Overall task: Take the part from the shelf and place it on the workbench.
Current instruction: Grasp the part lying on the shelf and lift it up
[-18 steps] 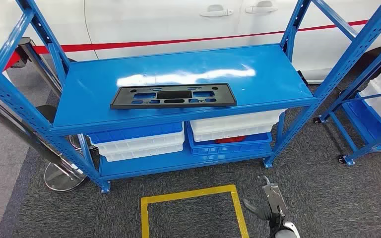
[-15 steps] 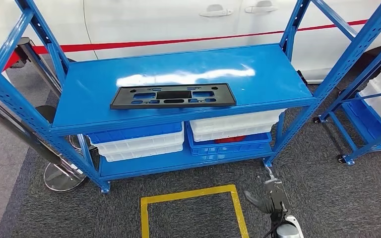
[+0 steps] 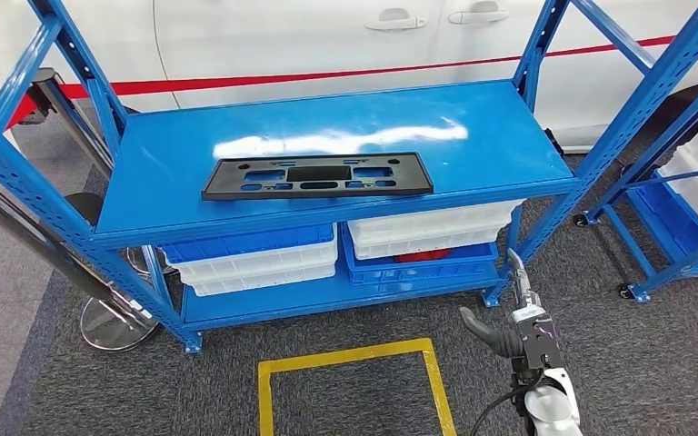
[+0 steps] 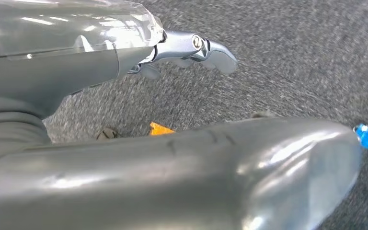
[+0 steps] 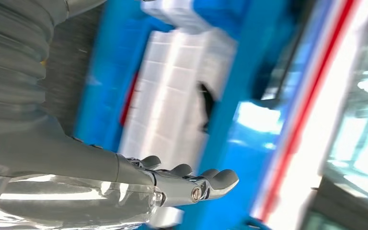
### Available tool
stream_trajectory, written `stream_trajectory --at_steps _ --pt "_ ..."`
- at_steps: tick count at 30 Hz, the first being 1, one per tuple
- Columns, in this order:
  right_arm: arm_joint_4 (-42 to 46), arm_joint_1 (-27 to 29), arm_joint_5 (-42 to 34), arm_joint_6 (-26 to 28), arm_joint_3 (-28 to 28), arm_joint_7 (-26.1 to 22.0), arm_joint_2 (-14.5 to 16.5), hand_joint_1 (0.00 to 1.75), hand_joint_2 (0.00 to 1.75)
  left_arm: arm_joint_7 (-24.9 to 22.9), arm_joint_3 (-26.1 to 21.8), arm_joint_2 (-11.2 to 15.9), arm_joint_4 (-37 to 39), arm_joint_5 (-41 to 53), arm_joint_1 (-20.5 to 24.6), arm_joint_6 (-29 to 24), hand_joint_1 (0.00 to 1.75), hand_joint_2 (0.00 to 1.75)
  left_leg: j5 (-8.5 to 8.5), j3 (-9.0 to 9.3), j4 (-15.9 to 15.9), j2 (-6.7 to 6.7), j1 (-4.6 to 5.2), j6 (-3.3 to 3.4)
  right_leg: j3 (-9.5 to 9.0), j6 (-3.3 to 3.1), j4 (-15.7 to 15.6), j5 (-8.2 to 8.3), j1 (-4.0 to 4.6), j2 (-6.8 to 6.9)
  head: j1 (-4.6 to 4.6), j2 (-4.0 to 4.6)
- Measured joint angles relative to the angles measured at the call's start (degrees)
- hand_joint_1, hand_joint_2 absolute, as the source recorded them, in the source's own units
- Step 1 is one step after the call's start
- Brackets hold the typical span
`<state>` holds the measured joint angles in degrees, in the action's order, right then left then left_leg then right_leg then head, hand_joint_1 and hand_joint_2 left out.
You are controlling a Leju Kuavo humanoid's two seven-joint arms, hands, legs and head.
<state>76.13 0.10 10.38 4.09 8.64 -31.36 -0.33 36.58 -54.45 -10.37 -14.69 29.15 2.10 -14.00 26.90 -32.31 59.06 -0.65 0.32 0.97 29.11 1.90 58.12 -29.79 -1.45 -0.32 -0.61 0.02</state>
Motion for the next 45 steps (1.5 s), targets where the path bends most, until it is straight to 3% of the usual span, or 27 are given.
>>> stream_trajectory --at_steps 8,11,14,15,17,18,19,20,22,24,26,29,30,32,34,35,36,37,39,40,43,45 --pt "13.7 2.5 5.2 2.1 -7.0 -0.3 -0.5 0.00 1.75 1.0 2.7 0.7 0.1 4.9 0.4 -0.4 0.00 0.00 0.15 -0.05 0.1 0.00 0.38 0.25 0.00 0.23 -0.1 0.06 -0.29 0.00 0.00 0.00" --pt "17.9 3.1 7.5 4.8 -10.2 0.5 -1.0 0.00 1.75 1.0 3.7 0.8 0.2 6.4 0.7 0.2 0.00 0.00 0.25 -0.12 0.2 0.01 0.57 0.63 -0.06 0.62 -0.3 0.12 -0.44 -0.01 0.00 0.00" --pt "21.1 3.2 10.5 8.3 -13.0 1.2 -1.5 0.00 1.75 0.9 4.6 0.9 0.3 7.7 1.2 0.9 0.00 0.00 -0.30 0.56 -1.1 0.10 0.00 1.47 0.19 1.06 0.7 -0.67 -0.41 0.03 -0.01 -0.01" --pt "21.9 3.2 11.6 9.7 -13.9 1.3 -1.7 0.00 1.75 0.9 4.9 0.9 0.3 8.1 1.4 1.2 0.00 0.00 -0.48 0.84 -1.6 0.15 -0.21 1.74 1.27 1.09 2.9 -1.83 -0.37 0.06 -0.01 -0.01" --pt "23.0 3.2 14.3 12.4 -15.5 1.7 -1.9 0.00 1.75 0.7 5.4 0.9 0.5 8.8 1.6 1.7 0.00 0.00 -0.51 1.00 -1.8 0.23 -0.16 1.98 5.40 1.06 10.1 -4.74 -0.29 0.10 0.01 0.00" --pt "23.3 3.2 15.7 13.7 -16.2 1.9 -1.9 0.00 1.75 0.5 5.6 0.9 0.6 9.1 1.7 2.0 0.00 0.00 -0.44 1.01 -1.7 0.22 -0.12 1.98 7.52 1.07 13.4 -5.51 -0.27 0.10 0.02 0.00" --pt "23.5 3.2 17.4 14.9 -16.9 2.2 -1.9 0.00 1.75 0.4 5.9 0.9 0.6 9.5 1.8 2.2 0.00 0.00 -0.34 1.08 -1.7 0.19 -0.07 1.95 8.90 1.06 15.0 -5.19 -0.27 0.11 0.02 0.00" --pt "23.7 3.2 19.2 16.1 -17.5 2.3 -1.9 0.00 1.75 0.3 6.2 0.9 0.7 9.8 1.8 2.4 0.00 0.00 -0.18 1.21 -1.6 0.14 -0.05 1.90 9.29 1.01 14.6 -3.76 -0.27 0.12 0.02 0.00" --pt "23.9 2.9 23.0 18.3 -18.4 2.5 -1.7 0.00 1.75 0.0 6.6 0.9 0.7 10.3 2.0 2.7 0.00 0.00 0.30 1.60 -1.4 0.00 -0.06 1.56 7.34 0.61 8.3 1.07 -0.23 0.12 0.02 0.00" --pt "23.9 2.5 26.8 20.2 -19.2 2.5 -1.2 0.00 1.75 -0.2 7.0 0.9 0.8 10.9 2.3 2.8 0.00 0.00 0.81 1.63 -1.0 -0.10 0.09 0.95 5.24 0.05 2.6 3.68 0.07 0.13 0.01 0.00" --pt "23.8 2.1 30.6 22.1 -19.9 2.5 -0.4 0.00 1.75 -0.5 7.5 1.0 0.9 11.4 2.5 2.8 0.00 0.00 1.02 1.39 -0.8 -0.12 0.15 0.28 4.89 -0.41 1.3 3.50 0.45 0.08 -0.02 0.00" --pt "23.7 1.3 36.3 24.8 -20.6 2.6 1.0 0.00 1.75 -1.0 8.3 1.5 1.0 12.2 2.9 2.7 0.00 0.00 1.93 1.12 0.2 0.03 0.01 -0.75 4.52 -1.40 0.6 3.47 0.12 0.10 -0.02 0.00" --pt "23.5 0.9 38.3 25.6 -20.8 2.7 1.6 0.00 1.75 -1.2 8.5 1.6 1.0 12.5 3.0 2.6 0.00 0.00 3.03 0.28 2.1 0.10 -0.07 -1.08 4.28 -1.76 0.4 3.47 -0.04 0.22 -0.03 0.00" --pt "22.8 0.1 42.1 27.1 -21.4 3.0 2.6 0.00 1.75 -1.7 9.0 1.9 1.0 13.1 3.2 2.3 0.00 0.00 6.16 -3.32 9.2 0.20 -0.44 -1.63 4.03 -2.25 0.3 3.33 -0.01 0.47 -0.04 0.00" --pt "21.2 -0.7 45.5 28.5 -22.1 3.7 3.3 0.00 1.75 -2.3 9.4 2.3 1.0 13.5 3.2 1.9 0.00 0.00 7.46 -6.81 15.0 0.23 -0.85 -2.10 3.92 -2.36 0.4 3.17 0.02 0.56 -0.04 0.00" --pt "20.1 -1.3 47.0 29.2 -22.6 4.3 3.5 0.00 1.75 -2.7 9.4 2.6 1.0 13.6 3.2 1.7 0.00 0.00 6.43 -7.22 14.9 0.25 -1.03 -2.27 3.82 -2.30 0.4 3.07 -0.02 0.53 -0.04 0.00" --pt "18.9 -2.0 48.2 29.7 -23.3 5.0 3.6 0.00 1.75 -3.2 9.4 2.8 1.0 13.7 3.2 1.6 0.00 0.00 4.41 -6.52 12.6 0.28 -1.20 -2.40 3.66 -2.17 0.5 2.93 -0.10 0.49 -0.04 0.00" --pt "17.6 -2.7 49.0 30.1 -24.0 5.7 3.6 0.00 1.75 -3.6 9.5 3.1 1.1 13.8 3.2 1.5 0.00 0.00 1.95 -4.96 8.7 0.34 -1.36 -2.50 3.45 -1.95 0.5 2.74 -0.19 0.45 -0.04 0.00" --pt "14.8 -4.2 49.7 30.5 -25.8 7.1 3.7 0.00 1.75 -4.5 9.5 3.5 1.2 14.1 3.1 1.4 0.00 0.00 -0.80 -2.10 1.9 0.37 -1.38 -2.40 3.24 -1.33 0.7 2.40 -0.11 0.35 -0.04 -0.01" --pt "13.4 -5.0 49.8 30.6 -26.8 7.8 3.7 0.00 1.75 -4.9 9.5 3.7 1.3 14.2 3.0 1.4 0.00 0.00 -1.10 -1.46 0.4 0.33 -1.29 -2.15 3.25 -0.96 0.7 2.34 0.01 0.33 -0.03 -0.01" --pt "9.1 -7.2 49.7 30.7 -30.0 9.9 3.7 0.00 1.75 -6.2 9.5 4.2 1.5 14.6 2.4 1.5 0.00 0.00 -1.05 -1.37 -0.3 0.17 -1.12 -0.92 3.27 0.05 0.6 2.32 0.04 0.32 -0.02 0.00" --pt "6.5 -8.6 49.5 30.7 -32.1 11.2 3.7 0.00 1.75 -7.0 9.5 4.5 1.5 14.7 2.1 1.6 0.00 0.00 -1.24 -1.24 -0.6 0.18 -1.21 -0.10 4.14 0.45 2.6 0.87 -0.10 0.34 -0.02 0.00"
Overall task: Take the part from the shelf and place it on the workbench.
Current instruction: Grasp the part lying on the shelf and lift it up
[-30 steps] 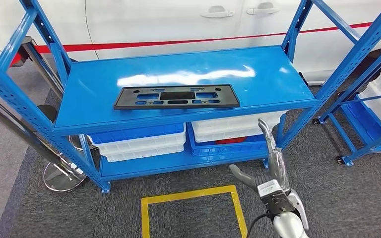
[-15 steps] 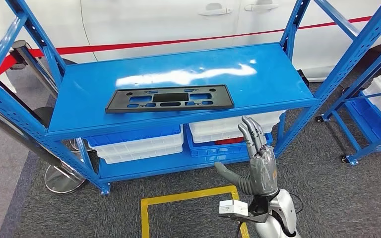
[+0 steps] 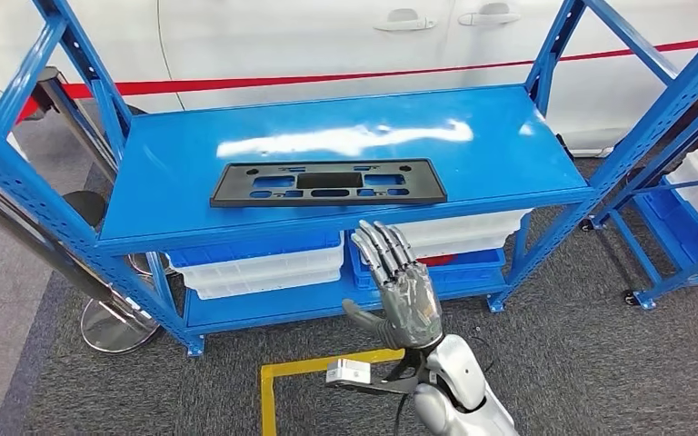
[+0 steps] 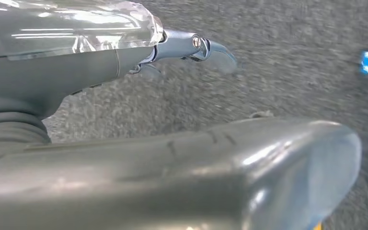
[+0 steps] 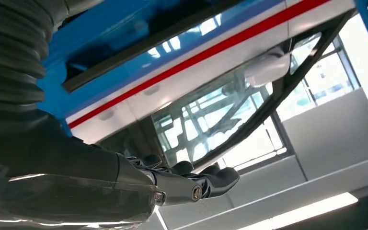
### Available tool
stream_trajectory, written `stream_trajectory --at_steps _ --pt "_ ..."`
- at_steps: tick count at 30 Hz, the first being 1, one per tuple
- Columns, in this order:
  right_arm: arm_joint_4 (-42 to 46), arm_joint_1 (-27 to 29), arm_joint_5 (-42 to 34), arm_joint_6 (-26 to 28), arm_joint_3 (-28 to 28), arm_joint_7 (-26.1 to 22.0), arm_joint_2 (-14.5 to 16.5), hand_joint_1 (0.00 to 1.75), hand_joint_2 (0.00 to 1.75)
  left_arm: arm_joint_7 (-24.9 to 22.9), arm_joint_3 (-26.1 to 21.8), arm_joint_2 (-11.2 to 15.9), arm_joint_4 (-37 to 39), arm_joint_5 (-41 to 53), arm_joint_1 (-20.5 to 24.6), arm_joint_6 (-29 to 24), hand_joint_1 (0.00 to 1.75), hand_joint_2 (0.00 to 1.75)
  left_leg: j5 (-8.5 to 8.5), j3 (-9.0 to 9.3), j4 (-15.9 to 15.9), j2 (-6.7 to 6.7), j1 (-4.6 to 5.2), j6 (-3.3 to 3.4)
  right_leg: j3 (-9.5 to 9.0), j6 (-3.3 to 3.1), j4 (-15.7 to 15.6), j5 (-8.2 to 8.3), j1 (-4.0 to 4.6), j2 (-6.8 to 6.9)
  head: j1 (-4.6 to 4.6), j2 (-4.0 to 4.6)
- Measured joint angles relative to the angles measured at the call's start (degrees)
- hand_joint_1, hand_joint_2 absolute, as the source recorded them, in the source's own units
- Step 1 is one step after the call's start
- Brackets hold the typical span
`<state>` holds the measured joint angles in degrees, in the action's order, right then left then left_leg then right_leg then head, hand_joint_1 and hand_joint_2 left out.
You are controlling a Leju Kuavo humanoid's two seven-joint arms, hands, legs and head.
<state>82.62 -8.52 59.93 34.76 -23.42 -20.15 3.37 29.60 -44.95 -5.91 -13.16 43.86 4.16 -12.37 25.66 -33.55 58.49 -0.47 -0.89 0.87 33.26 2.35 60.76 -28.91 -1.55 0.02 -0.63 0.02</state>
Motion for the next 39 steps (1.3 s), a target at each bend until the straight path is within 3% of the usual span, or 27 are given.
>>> stream_trajectory --at_steps 3,4,5,6,8,10,12,15,19,20,21,23,25,28,30,31,33,35,36,37,39 --pt "-4.6 -2.4 0.2 -0.5 -3.3 1.9 0.0 0.00 1.75 -0.8 0.0 0.3 0.0 0.0 0.0 0.5 0.00 0.00 0.05 0.05 -0.1 0.03 0.20 0.75 5.28 0.08 10.5 -4.78 0.12 -0.01 0.02 0.00" --pt "-6.2 -3.2 0.4 -0.8 -4.3 2.5 0.1 0.00 1.75 -1.0 0.0 0.4 0.0 0.0 0.0 0.7 0.00 0.00 0.09 0.09 -0.1 0.02 0.34 0.82 6.86 0.02 13.3 -5.43 0.20 -0.01 0.02 0.00" --pt "-7.7 -3.9 0.8 -1.0 -5.1 3.0 0.3 0.00 1.75 -1.1 0.0 0.4 0.0 -0.1 0.0 0.9 0.00 0.00 0.14 0.17 -0.1 -0.01 0.49 0.88 7.52 -0.14 14.1 -4.93 0.28 0.00 0.02 0.00" --pt "-9.2 -4.7 1.2 -1.1 -5.9 3.5 0.6 0.00 1.75 -1.3 0.0 0.4 0.0 -0.1 0.0 1.1 0.00 0.00 0.19 0.31 -0.1 -0.06 0.64 0.92 7.07 -0.44 12.6 -3.35 0.41 -0.01 0.02 0.00" --pt "-11.8 -6.6 2.1 -1.5 -7.2 4.5 1.2 0.00 1.75 -1.4 0.0 0.4 0.0 -0.1 0.0 1.3 0.00 0.00 0.37 0.64 -0.1 -0.12 0.89 0.90 3.88 -1.50 5.3 0.93 0.89 -0.02 0.02 0.00" --pt "-14.6 -8.7 3.4 -1.8 -8.4 5.7 1.9 0.00 1.75 -1.5 0.0 0.3 0.1 -0.1 0.2 1.6 0.00 0.00 0.53 0.60 0.0 -0.11 1.10 0.59 1.45 -2.37 -0.5 2.95 1.38 0.01 0.00 0.00" --pt "-17.6 -10.6 5.2 -2.0 -9.3 7.0 2.8 0.00 1.75 -1.6 0.0 0.3 0.1 -0.1 0.4 1.9 0.00 0.00 0.52 0.45 -0.1 -0.03 1.07 0.02 1.14 -2.65 -1.7 2.94 1.65 -0.01 -0.01 0.00" --pt "-22.1 -13.7 8.4 -2.1 -9.9 9.0 4.5 0.00 1.75 -1.8 0.0 0.3 0.1 -0.1 0.7 2.0 0.00 0.00 1.67 0.01 1.3 0.05 0.97 -0.93 0.53 -3.20 -2.8 3.43 1.04 0.05 -0.03 -0.01" --pt "-28.8 -18.0 12.2 -2.1 -10.3 11.2 7.1 0.00 1.75 -2.0 0.0 0.1 0.2 -0.1 1.0 2.0 0.00 0.00 7.27 -6.28 14.1 0.11 0.22 -2.23 0.16 -3.58 -3.2 3.47 0.86 0.17 -0.06 0.00" --pt "-30.4 -18.9 13.1 -2.0 -10.3 11.7 7.6 0.00 1.75 -2.0 -0.1 0.1 0.2 -0.1 1.0 2.0 0.00 0.00 7.12 -7.14 15.5 0.12 0.02 -2.49 0.13 -3.54 -3.1 3.41 0.83 0.16 -0.06 0.00" --pt "-31.8 -19.8 14.0 -2.0 -10.3 12.2 8.2 0.00 1.75 -2.0 -0.1 0.1 0.2 -0.1 1.0 2.0 0.00 0.00 5.80 -6.89 14.5 0.14 -0.18 -2.71 0.07 -3.44 -3.0 3.31 0.78 0.12 -0.06 0.00" --pt "-34.5 -21.9 15.8 -2.0 -10.3 13.2 9.5 0.00 1.75 -2.0 -0.1 -0.1 0.2 -0.1 1.1 2.0 0.00 0.00 1.67 -3.78 7.4 0.24 -0.57 -3.01 -0.11 -2.99 -2.7 2.93 0.63 -0.02 -0.05 0.00" --pt "-36.5 -23.8 17.4 -2.1 -10.3 14.2 10.5 0.00 1.75 -2.1 -0.1 -0.5 0.3 -0.1 1.2 2.2 0.00 0.00 -0.42 -1.04 1.4 0.26 -0.52 -2.77 0.01 -2.35 -2.2 2.58 0.77 -0.12 -0.04 0.00" --pt "-38.2 -25.2 18.6 -2.6 -10.3 15.0 11.3 0.00 1.75 -2.1 -0.1 -0.9 0.4 -0.1 1.0 3.0 0.00 0.00 -0.35 -0.69 0.3 0.10 -0.25 -1.60 0.16 -1.47 -2.2 2.53 0.96 -0.12 0.02 0.00" --pt "-39.5 -26.4 19.3 -2.9 -10.3 15.6 11.9 0.00 1.75 -2.1 -0.1 -1.1 0.4 -0.3 0.9 4.0 0.00 0.00 -0.37 -0.58 0.0 0.12 -0.26 -0.63 0.70 -0.90 -0.9 1.62 0.74 -0.10 0.02 0.00" --pt "-40.0 -27.0 19.6 -3.1 -10.3 15.8 12.0 0.00 1.75 -2.1 -0.1 -1.2 0.4 -0.3 1.0 4.4 0.00 0.00 -0.29 -0.50 -0.2 0.13 -0.29 -0.12 1.79 -0.69 1.3 0.44 0.67 -0.09 0.02 0.00" --pt "-40.9 -27.6 20.0 -3.6 -10.3 16.3 12.1 0.00 1.75 -2.1 -0.1 -1.3 0.4 -0.3 1.0 4.9 0.00 0.00 0.05 -0.37 -0.3 0.13 -0.18 0.57 5.74 -0.55 8.8 -2.61 0.66 -0.06 0.02 0.00" --pt "-41.7 -27.7 20.2 -4.2 -10.3 16.6 12.1 0.00 1.75 -2.2 -0.1 -1.3 0.4 -0.3 0.9 5.2 0.00 0.00 0.42 0.04 -0.2 0.07 0.05 0.76 9.26 -0.61 14.4 -3.48 0.70 -0.06 0.02 0.00" --pt "-42.0 -27.7 20.3 -4.5 -10.2 16.7 12.1 0.00 1.75 -2.2 -0.2 -1.3 0.4 -0.3 0.8 5.2 0.00 0.00 0.63 0.43 -0.2 0.04 0.17 0.76 9.60 -0.80 14.2 -2.25 0.75 -0.06 0.02 0.00" --pt "-42.2 -27.8 20.3 -4.7 -10.1 16.7 12.2 0.00 1.75 -2.3 -0.2 -1.3 0.4 -0.3 0.7 5.2 0.00 0.00 0.87 0.91 -0.2 0.00 0.28 0.71 8.86 -1.10 11.9 -0.21 0.84 -0.06 0.02 0.00" --pt "-42.6 -28.0 20.2 -5.1 -9.6 16.8 12.2 0.00 1.75 -2.4 -0.2 -1.5 0.5 -0.3 0.6 5.2 0.00 0.00 1.51 1.92 -0.3 -0.03 0.51 0.49 5.49 -2.12 4.1 4.14 1.32 -0.05 -0.01 0.00"
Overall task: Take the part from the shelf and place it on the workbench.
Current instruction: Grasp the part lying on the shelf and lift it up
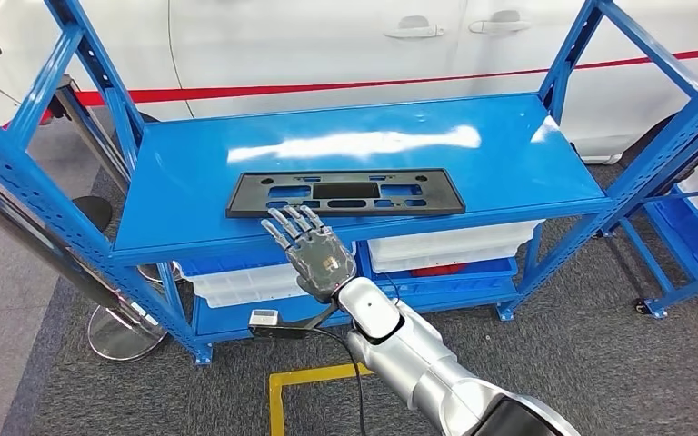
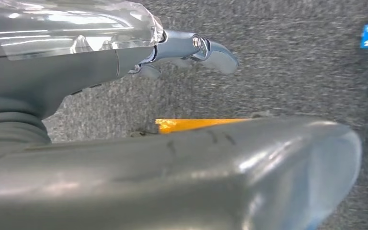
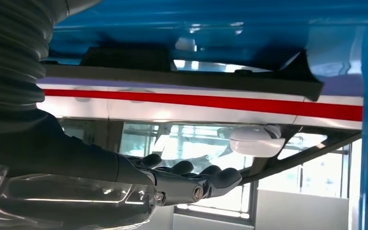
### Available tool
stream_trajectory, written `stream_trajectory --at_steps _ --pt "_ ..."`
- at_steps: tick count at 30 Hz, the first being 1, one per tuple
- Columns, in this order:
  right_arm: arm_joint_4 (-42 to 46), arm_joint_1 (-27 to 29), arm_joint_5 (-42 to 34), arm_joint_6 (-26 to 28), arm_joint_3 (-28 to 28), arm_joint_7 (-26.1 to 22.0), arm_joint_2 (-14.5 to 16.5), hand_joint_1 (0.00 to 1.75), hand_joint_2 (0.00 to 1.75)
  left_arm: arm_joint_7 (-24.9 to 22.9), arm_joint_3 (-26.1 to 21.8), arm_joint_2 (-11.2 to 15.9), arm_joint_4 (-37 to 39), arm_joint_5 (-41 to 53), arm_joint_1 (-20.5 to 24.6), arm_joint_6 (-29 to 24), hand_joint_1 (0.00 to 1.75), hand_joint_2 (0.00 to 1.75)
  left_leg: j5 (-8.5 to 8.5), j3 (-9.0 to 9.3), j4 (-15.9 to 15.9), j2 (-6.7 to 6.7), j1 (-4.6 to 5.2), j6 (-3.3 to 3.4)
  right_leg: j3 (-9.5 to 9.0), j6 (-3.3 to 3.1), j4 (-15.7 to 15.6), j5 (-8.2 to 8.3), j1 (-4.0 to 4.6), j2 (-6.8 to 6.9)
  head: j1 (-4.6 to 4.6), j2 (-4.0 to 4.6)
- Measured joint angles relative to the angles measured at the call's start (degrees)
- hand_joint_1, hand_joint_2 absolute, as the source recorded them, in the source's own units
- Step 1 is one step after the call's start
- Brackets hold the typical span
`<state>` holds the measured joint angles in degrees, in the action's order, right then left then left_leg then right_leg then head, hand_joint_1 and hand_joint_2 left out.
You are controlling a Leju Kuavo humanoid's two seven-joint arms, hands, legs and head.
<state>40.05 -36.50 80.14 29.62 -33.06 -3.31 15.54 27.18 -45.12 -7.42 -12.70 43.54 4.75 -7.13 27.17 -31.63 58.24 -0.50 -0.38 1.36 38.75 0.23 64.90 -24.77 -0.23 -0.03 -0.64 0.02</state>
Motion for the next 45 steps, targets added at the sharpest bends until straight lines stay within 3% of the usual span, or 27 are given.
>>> stream_trajectory --at_steps 2,4,7,10,11,12,13,15,16,18,20,22,23,25,26,27,28,30,32,34,37,38,41,42,43,44,45 --pt "-0.3 -0.4 0.0 -0.3 0.4 0.1 0.0 0.00 1.75 -0.1 0.0 -0.2 0.1 0.0 0.0 0.0 0.00 0.00 0.47 0.32 -0.1 0.01 0.04 -0.49 -2.23 -0.82 -5.1 1.22 0.56 0.03 0.00 -0.01" --pt "-0.6 -0.6 -0.3 -0.5 0.8 0.1 0.0 0.00 1.75 -0.2 0.0 -0.2 0.1 0.0 0.1 0.0 0.00 0.00 0.65 0.41 -0.4 0.10 -0.08 -1.13 -2.66 -1.15 -6.2 0.61 0.77 -0.04 0.07 -0.01" --pt "-0.8 -0.9 -0.9 -0.6 1.7 0.1 0.4 0.00 1.75 -0.4 -0.1 -0.2 0.0 0.0 0.0 -0.2 0.00 0.00 2.07 -0.11 1.7 0.22 -0.06 -1.96 -4.22 -1.65 -7.5 0.33 -0.03 -0.02 0.09 -0.01" --pt "-1.3 -1.4 -1.1 -0.7 2.4 0.0 0.7 0.00 1.75 -0.6 -0.3 -0.2 0.0 -0.1 -0.1 -0.3 0.00 0.00 5.59 -6.32 12.3 0.24 -0.39 -2.69 -5.69 -2.03 -7.9 -0.58 -0.25 0.10 0.05 0.00" --pt "-1.6 -1.4 -1.1 -0.7 2.6 -0.1 0.7 0.00 1.75 -0.6 -0.3 -0.2 0.0 -0.1 -0.3 -0.3 0.00 0.00 5.67 -8.31 14.9 0.24 -0.53 -2.89 -6.13 -2.01 -7.9 -0.98 -0.25 0.07 0.05 0.00" --pt "-1.8 -1.3 -1.1 -0.7 2.8 -0.1 0.7 0.00 1.75 -0.6 -0.4 -0.2 0.0 -0.2 -0.5 -0.3 0.00 0.00 4.60 -9.42 15.6 0.25 -0.64 -3.07 -6.61 -1.95 -7.9 -1.41 -0.26 0.00 0.05 0.00" --pt "-2.1 -1.3 -1.1 -0.7 3.0 -0.2 0.7 0.00 1.75 -0.7 -0.4 -0.1 0.0 -0.2 -0.6 -0.3 0.00 0.00 2.33 -9.50 14.0 0.26 -0.75 -3.18 -7.20 -1.83 -7.8 -1.89 -0.30 -0.07 0.05 0.00" --pt "-2.4 -1.5 -1.1 -0.7 3.2 -0.3 0.8 0.00 1.75 -0.7 -0.5 0.0 0.0 -0.2 -0.7 -0.3 0.00 0.00 -3.14 -7.24 6.8 0.36 -0.87 -3.18 -8.36 -1.38 -7.7 -2.97 -0.33 -0.18 0.05 0.00" --pt "-2.6 -1.7 -1.1 -0.8 3.3 -0.3 0.8 0.00 1.75 -0.7 -0.5 0.0 0.0 -0.2 -0.7 -0.3 0.00 0.00 -4.62 -5.95 3.5 0.39 -0.79 -3.03 -8.71 -1.05 -7.5 -3.47 -0.25 -0.23 0.04 -0.01" --pt "-2.8 -1.9 -1.1 -0.9 3.4 -0.3 1.0 0.00 1.75 -0.7 -0.8 0.1 0.0 -0.3 -0.6 -0.3 0.00 0.00 -4.53 -4.87 0.9 0.41 -0.49 -2.38 -8.72 -0.41 -7.4 -3.98 -0.11 -0.27 0.03 -0.01" --pt "-3.0 -2.1 -1.1 -1.0 3.7 -0.4 1.2 0.00 1.75 -0.8 -1.0 0.1 0.0 -0.3 -0.6 -0.3 0.00 0.00 -3.87 -4.66 0.4 0.36 -0.44 -1.59 -8.67 0.18 -7.4 -4.35 -0.11 -0.23 0.03 0.00" --pt "-3.1 -2.5 -1.1 -1.0 4.0 -0.4 1.4 0.00 1.75 -0.7 -1.1 0.1 0.0 -0.1 -0.8 -0.3 0.00 0.00 -3.58 -3.95 -0.1 0.33 -0.60 -0.93 -8.01 0.75 -5.3 -5.65 -0.22 -0.14 0.03 0.00" --pt "-3.2 -2.7 -1.1 -1.0 4.1 -0.4 1.4 0.00 1.75 -0.7 -1.2 0.2 0.0 0.0 -0.8 -0.3 0.00 0.00 -3.41 -3.52 -0.3 0.33 -0.67 -0.58 -6.65 0.96 -2.6 -6.84 -0.29 -0.12 0.03 0.00" --pt "-3.6 -2.8 -1.0 -1.0 4.5 -0.4 1.3 0.00 1.75 -0.7 -1.3 0.3 0.0 0.3 -0.7 -0.3 0.00 0.00 -2.96 -3.03 -0.3 0.25 -0.57 -0.10 -1.96 1.09 5.0 -9.13 -0.35 -0.10 0.03 0.00" --pt "-3.9 -2.8 -1.0 -1.0 4.6 -0.5 1.2 0.00 1.75 -0.8 -1.3 0.3 0.0 0.5 -0.6 -0.3 0.00 0.00 -2.71 -2.80 -0.3 0.17 -0.50 0.02 0.29 1.09 7.9 -9.43 -0.37 -0.10 0.03 0.00" --pt "-4.2 -2.8 -0.9 -1.1 4.7 -0.4 1.2 0.00 1.75 -0.8 -1.3 0.3 0.0 0.7 -0.6 -0.4 0.00 0.00 -2.41 -2.51 -0.2 0.09 -0.42 0.06 1.72 1.00 8.9 -8.63 -0.38 -0.10 0.04 0.00" --pt "-4.4 -2.9 -0.7 -1.3 4.8 -0.4 1.1 0.00 1.75 -0.9 -1.3 0.3 0.0 0.9 -0.6 -0.4 0.00 0.00 -2.09 -2.12 -0.2 0.03 -0.33 0.04 2.05 0.80 7.8 -6.72 -0.37 -0.10 0.04 0.00" --pt "-4.8 -3.3 0.1 -2.0 4.8 0.0 1.1 0.00 1.75 -1.0 -1.3 0.3 0.0 1.3 -0.6 -0.5 0.00 0.00 -1.41 -1.23 -0.2 -0.01 -0.18 -0.06 0.12 -0.03 0.8 -1.36 -0.06 -0.12 0.05 0.00" --pt "-5.3 -4.1 1.3 -3.1 4.8 1.0 1.0 0.00 1.75 -1.2 -1.3 0.2 0.1 1.5 -0.5 -0.4 0.00 0.00 -0.91 -0.79 -0.1 -0.05 0.05 -0.41 -1.94 -0.80 -4.9 1.34 0.36 -0.09 0.03 0.00" --pt "-5.9 -5.0 2.6 -4.0 4.7 2.1 0.9 0.00 1.75 -1.3 -1.3 0.1 0.1 1.7 -0.3 -0.4 0.00 0.00 -0.70 -0.73 -0.3 -0.03 0.09 -0.99 -2.43 -1.07 -6.3 1.18 0.57 -0.14 0.02 0.00" --pt "-6.4 -5.7 3.3 -4.6 4.7 2.8 0.9 0.00 1.75 -1.5 -1.3 0.3 0.0 1.8 -0.1 -0.3 0.00 0.00 0.54 -0.95 0.9 0.15 0.06 -1.84 -3.25 -1.56 -7.4 1.26 -0.03 -0.23 0.02 -0.01" --pt "-6.6 -5.9 3.3 -4.7 4.7 2.9 0.9 0.00 1.75 -1.5 -1.3 0.3 0.0 1.9 -0.1 -0.3 0.00 0.00 1.86 -1.98 3.2 0.17 0.01 -2.09 -3.59 -1.76 -7.7 1.27 -0.25 -0.17 0.01 -0.01" --pt "-7.2 -6.1 4.1 -5.9 4.7 3.9 0.9 0.00 1.75 -1.4 -1.3 0.3 0.0 2.0 0.0 -0.1 0.00 0.00 6.02 -7.52 13.9 0.18 -0.45 -2.86 -3.88 -2.12 -7.8 0.96 -0.15 -0.06 -0.01 0.00" --pt "-7.5 -6.1 4.7 -6.7 4.7 4.7 0.9 0.00 1.75 -1.4 -1.3 0.4 0.0 2.1 -0.1 0.0 0.00 0.00 5.89 -8.57 15.4 0.19 -0.58 -3.07 -3.91 -2.11 -7.7 0.85 -0.14 -0.09 -0.01 0.00" --pt "-7.9 -6.3 5.3 -7.6 4.7 5.5 0.8 0.00 1.75 -1.4 -1.3 0.4 0.0 2.2 -0.1 0.1 0.00 0.00 4.64 -8.58 14.6 0.20 -0.70 -3.21 -3.96 -2.02 -7.6 0.73 -0.16 -0.15 -0.01 0.00" --pt "-8.2 -6.5 6.0 -8.6 4.7 6.4 0.7 0.00 1.75 -1.3 -1.3 0.5 0.0 2.3 0.0 0.2 0.00 0.00 2.51 -7.54 11.8 0.23 -0.82 -3.28 -4.04 -1.87 -7.4 0.55 -0.20 -0.22 -0.01 0.00" --pt "-8.6 -6.8 6.6 -9.5 4.7 7.3 0.7 0.41 1.75 -1.3 -1.3 0.6 0.0 2.5 0.1 0.3 0.00 0.00 0.34 -5.94 7.8 0.28 -0.92 -3.26 -4.11 -1.66 -7.2 0.31 -0.24 -0.28 0.00 0.00"
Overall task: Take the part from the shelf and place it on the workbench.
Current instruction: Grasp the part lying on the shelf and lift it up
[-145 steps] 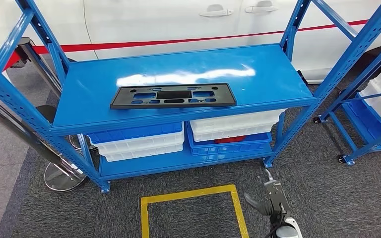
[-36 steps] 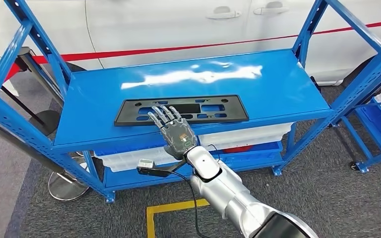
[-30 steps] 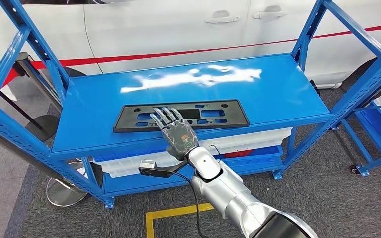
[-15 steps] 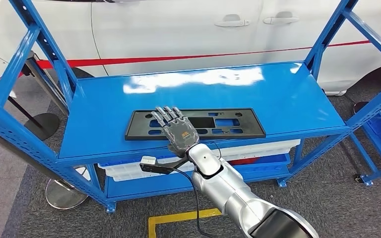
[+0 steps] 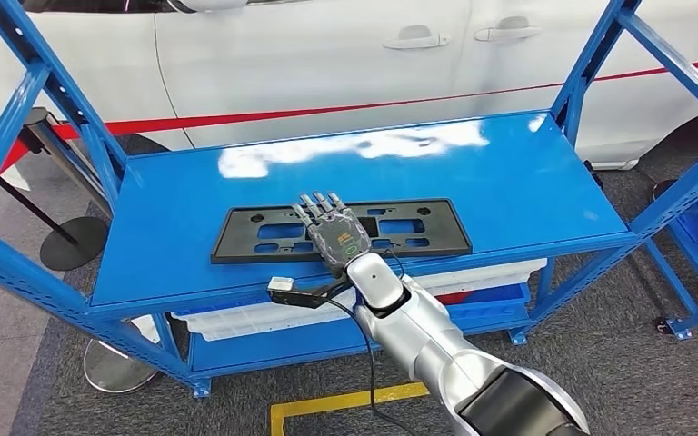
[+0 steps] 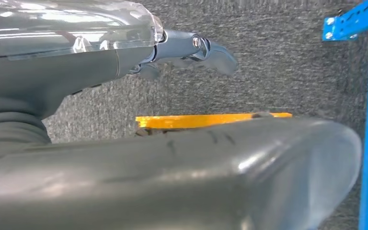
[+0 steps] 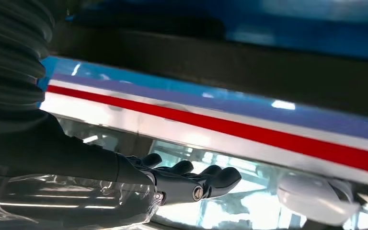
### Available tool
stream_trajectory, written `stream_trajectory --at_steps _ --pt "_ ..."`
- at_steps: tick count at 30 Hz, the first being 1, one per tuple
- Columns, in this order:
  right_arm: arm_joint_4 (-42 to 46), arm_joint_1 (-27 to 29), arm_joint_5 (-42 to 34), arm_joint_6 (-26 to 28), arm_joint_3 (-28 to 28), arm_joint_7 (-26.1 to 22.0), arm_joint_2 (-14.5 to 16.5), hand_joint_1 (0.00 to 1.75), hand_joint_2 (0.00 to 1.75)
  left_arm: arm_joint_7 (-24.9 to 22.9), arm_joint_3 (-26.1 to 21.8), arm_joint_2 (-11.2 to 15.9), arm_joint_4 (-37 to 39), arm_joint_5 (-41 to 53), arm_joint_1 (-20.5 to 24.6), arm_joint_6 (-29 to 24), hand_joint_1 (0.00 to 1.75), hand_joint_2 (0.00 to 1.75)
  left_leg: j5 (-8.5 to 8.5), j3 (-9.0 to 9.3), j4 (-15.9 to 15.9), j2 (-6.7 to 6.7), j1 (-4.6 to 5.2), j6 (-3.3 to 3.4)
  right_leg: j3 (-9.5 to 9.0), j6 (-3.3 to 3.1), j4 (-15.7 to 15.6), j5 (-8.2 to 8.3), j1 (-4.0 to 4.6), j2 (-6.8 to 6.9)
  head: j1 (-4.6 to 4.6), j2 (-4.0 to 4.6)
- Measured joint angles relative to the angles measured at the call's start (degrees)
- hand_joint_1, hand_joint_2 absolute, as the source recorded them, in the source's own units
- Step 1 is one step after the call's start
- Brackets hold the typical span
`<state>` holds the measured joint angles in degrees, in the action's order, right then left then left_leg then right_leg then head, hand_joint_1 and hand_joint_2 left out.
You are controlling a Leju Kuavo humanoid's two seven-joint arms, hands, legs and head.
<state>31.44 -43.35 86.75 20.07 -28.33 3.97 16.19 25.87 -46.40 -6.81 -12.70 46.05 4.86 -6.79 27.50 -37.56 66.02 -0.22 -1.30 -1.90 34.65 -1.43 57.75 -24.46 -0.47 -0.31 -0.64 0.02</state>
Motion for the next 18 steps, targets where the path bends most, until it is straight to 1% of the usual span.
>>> stream_trajectory --at_steps 1,2,3,4,5,6,7,8,9,10,11,12,13,14,15,16,17,18 --pt "-0.4 -0.4 0.6 -0.8 0.0 0.9 -0.2 0.84 1.75 0.0 0.0 0.1 0.0 0.2 0.1 0.2 0.00 0.00 -1.50 1.61 -3.6 0.03 0.05 0.08 0.03 0.27 0.3 -0.24 0.06 -0.05 -0.01 0.00" --pt "-0.8 -0.9 1.0 -1.6 0.0 2.0 -0.4 1.28 1.75 0.0 0.0 0.1 0.0 0.4 0.3 0.3 0.00 0.00 -2.35 2.75 -6.1 0.00 0.14 0.33 0.12 0.57 0.6 -0.41 0.13 -0.08 0.00 -0.01" --pt "-1.2 -1.3 1.4 -2.4 0.1 3.0 -0.6 1.71 1.75 0.0 0.0 0.1 0.0 0.6 0.5 0.4 0.00 0.00 -2.45 3.26 -7.2 -0.05 0.28 0.63 0.22 0.87 0.7 -0.49 0.21 -0.08 0.01 -0.01" --pt "-1.7 -1.6 1.6 -3.3 0.3 4.1 -1.0 1.75 1.75 -0.1 0.0 0.1 0.0 0.8 0.6 0.5 0.00 0.00 -2.29 3.34 -7.3 -0.14 0.46 0.96 0.30 1.16 0.8 -0.47 0.28 -0.07 0.02 -0.01" --pt "-2.1 -1.9 1.7 -4.0 0.7 5.0 -1.3 1.75 1.75 -0.2 0.0 0.1 0.0 1.1 0.7 0.6 0.00 0.00 -2.38 3.29 -7.4 -0.21 0.42 1.40 0.31 1.46 0.7 -0.45 0.27 -0.05 0.02 -0.01" --pt "-2.5 -2.1 1.5 -4.6 1.1 5.7 -1.6 1.75 1.75 -0.3 0.0 0.1 0.0 1.2 0.7 0.6 0.00 0.00 -2.49 3.33 -7.6 -0.20 0.36 1.75 0.35 1.77 0.9 -0.66 0.18 -0.03 0.03 0.00" --pt "-2.9 -2.4 1.2 -4.9 1.7 6.0 -2.0 1.75 1.75 -0.5 0.0 0.1 0.0 1.4 0.7 0.7 0.00 0.00 -2.62 3.40 -7.8 -0.17 0.27 2.15 0.70 2.07 1.7 -1.26 0.11 -0.01 0.03 0.00" --pt "-3.2 -2.7 0.9 -5.1 2.3 6.1 -2.4 1.75 1.75 -0.7 0.0 0.1 0.0 1.6 0.8 0.7 0.00 0.00 -2.73 3.47 -8.0 -0.12 0.17 2.53 1.59 2.35 3.7 -2.44 0.03 0.00 0.03 0.00" --pt "-3.5 -2.8 0.5 -5.3 2.9 6.1 -2.8 1.75 1.75 -1.0 0.1 0.1 0.0 1.8 1.0 0.8 0.00 0.00 -2.76 3.51 -8.0 -0.09 0.16 2.79 3.08 2.58 6.8 -4.06 -0.07 0.02 0.03 0.00" --pt "-3.8 -2.8 0.2 -5.4 3.6 6.1 -3.2 1.75 1.75 -1.2 0.1 0.1 0.0 2.0 1.2 0.8 0.00 0.00 -2.74 3.50 -8.0 -0.08 0.19 2.98 4.97 2.76 10.6 -5.76 -0.11 0.02 0.03 0.00" --pt "-4.2 -2.8 -0.1 -5.3 4.2 6.1 -3.7 1.75 1.75 -1.5 0.1 0.1 0.0 2.1 1.3 0.9 0.00 0.00 -2.71 3.51 -8.0 -0.10 0.21 3.05 6.79 2.90 14.2 -6.98 -0.17 0.02 0.03 0.00" --pt "-4.5 -2.6 -0.4 -5.3 4.8 6.1 -4.0 1.75 1.75 -1.7 0.1 0.1 0.0 2.3 1.4 1.0 0.00 0.00 -2.66 3.53 -7.9 -0.11 0.23 3.08 7.99 2.98 16.3 -7.30 -0.22 0.02 0.04 0.00" --pt "-4.7 -2.5 -0.6 -5.1 5.4 6.1 -4.4 1.75 1.75 -1.9 0.1 0.1 0.0 2.4 1.4 1.1 0.00 0.00 -2.61 3.57 -7.9 -0.13 0.23 3.08 8.18 2.96 16.2 -6.51 -0.25 0.03 0.04 0.00" --pt "-4.9 -2.5 -0.9 -5.0 6.0 6.1 -4.6 1.75 1.75 -2.0 0.1 0.0 0.0 2.5 1.4 1.2 0.00 0.00 -2.53 3.64 -7.8 -0.14 0.23 3.03 7.25 2.85 14.0 -4.78 -0.27 0.03 0.04 0.00" --pt "-5.0 -2.4 -1.2 -4.9 6.6 6.0 -4.8 1.75 1.75 -2.0 0.2 0.0 0.0 2.6 1.5 1.3 0.00 0.00 -2.42 3.74 -7.8 -0.15 0.23 2.93 5.47 2.64 10.1 -2.61 -0.26 0.04 0.04 0.00" --pt "-5.1 -2.4 -1.4 -4.7 7.2 6.0 -5.1 1.75 1.75 -2.0 0.3 -0.1 0.0 2.6 1.6 1.5 0.00 0.00 -2.30 3.79 -7.7 -0.17 0.34 2.77 3.61 2.41 6.2 -1.01 -0.14 0.03 0.04 0.00" --pt "-5.1 -2.4 -1.7 -4.4 7.8 5.9 -5.2 1.75 1.75 -2.0 0.4 -0.2 0.0 2.7 1.7 1.6 0.00 0.00 -2.19 3.81 -7.7 -0.19 0.43 2.57 2.18 2.19 3.1 0.03 -0.01 0.02 0.04 0.00" --pt "-5.1 -2.4 -1.9 -4.1 8.4 5.7 -5.3 1.75 1.75 -2.1 0.4 -0.3 0.0 2.8 1.8 1.6 0.00 0.00 -2.12 3.82 -7.7 -0.19 0.52 2.32 1.40 2.01 1.4 0.36 0.14 0.00 0.04 0.00"
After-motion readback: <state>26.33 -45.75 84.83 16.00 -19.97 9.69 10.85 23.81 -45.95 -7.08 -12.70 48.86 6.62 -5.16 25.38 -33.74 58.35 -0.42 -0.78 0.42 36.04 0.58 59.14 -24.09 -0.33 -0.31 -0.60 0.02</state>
